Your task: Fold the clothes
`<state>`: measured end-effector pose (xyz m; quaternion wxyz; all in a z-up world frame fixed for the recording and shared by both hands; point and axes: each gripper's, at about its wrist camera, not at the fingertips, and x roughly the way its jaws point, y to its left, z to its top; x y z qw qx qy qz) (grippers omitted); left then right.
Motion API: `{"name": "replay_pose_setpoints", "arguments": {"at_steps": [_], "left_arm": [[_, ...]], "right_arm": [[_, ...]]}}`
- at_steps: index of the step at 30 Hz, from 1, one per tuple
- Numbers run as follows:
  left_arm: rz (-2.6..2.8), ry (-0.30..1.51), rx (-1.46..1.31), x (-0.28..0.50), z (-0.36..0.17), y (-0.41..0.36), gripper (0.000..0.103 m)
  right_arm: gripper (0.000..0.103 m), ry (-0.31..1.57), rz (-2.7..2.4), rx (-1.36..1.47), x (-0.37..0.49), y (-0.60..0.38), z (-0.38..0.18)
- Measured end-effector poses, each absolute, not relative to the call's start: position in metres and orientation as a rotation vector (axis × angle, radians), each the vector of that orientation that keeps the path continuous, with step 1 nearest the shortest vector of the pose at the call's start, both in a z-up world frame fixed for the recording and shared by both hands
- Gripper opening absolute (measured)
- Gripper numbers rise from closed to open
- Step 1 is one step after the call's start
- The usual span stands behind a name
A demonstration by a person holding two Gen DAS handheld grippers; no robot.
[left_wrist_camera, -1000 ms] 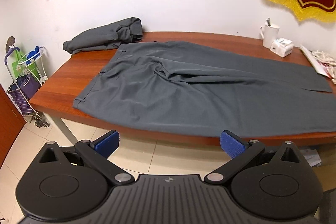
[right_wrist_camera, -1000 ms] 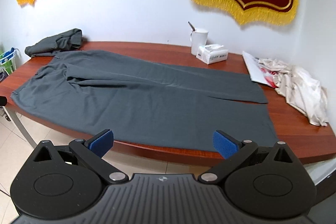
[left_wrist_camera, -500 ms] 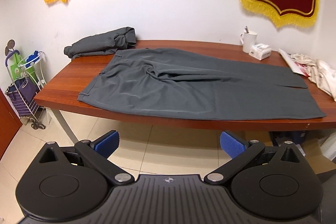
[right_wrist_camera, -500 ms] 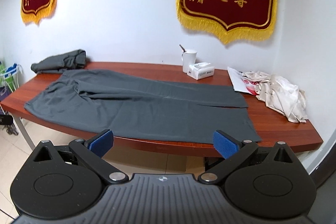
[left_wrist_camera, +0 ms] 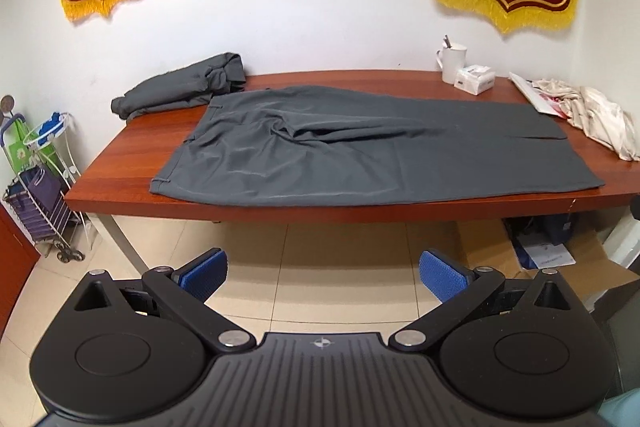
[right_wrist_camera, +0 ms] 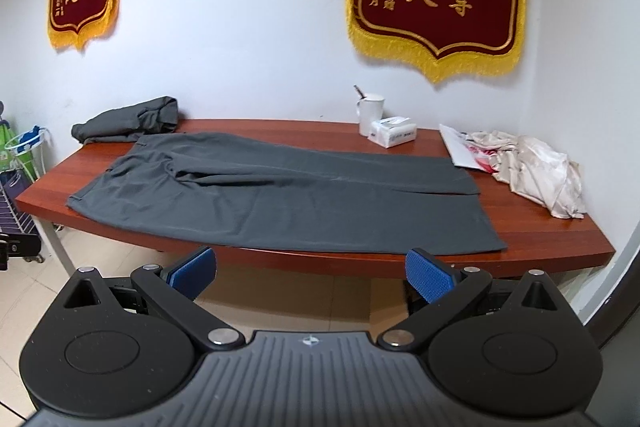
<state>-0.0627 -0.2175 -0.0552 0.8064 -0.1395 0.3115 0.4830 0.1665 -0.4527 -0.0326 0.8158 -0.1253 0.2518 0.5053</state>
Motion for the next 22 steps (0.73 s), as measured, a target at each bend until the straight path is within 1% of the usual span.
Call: {"name": "replay_pose_setpoints", "arguments": {"at_steps": [6, 22], "left_arm": [[1.094, 0.654, -0.283, -0.061, -0.063, -0.203, 0.103], [0.978, 0.662, -0.325, -0.049, -0.076, -0.186, 0.103]], "right_arm": [[0.102, 0.525, 1.084, -0.275, 0.168, -0.434, -0.035], [0.102, 0.548, 1.013, -0.289, 0.173, -0.404, -0.044]]}}
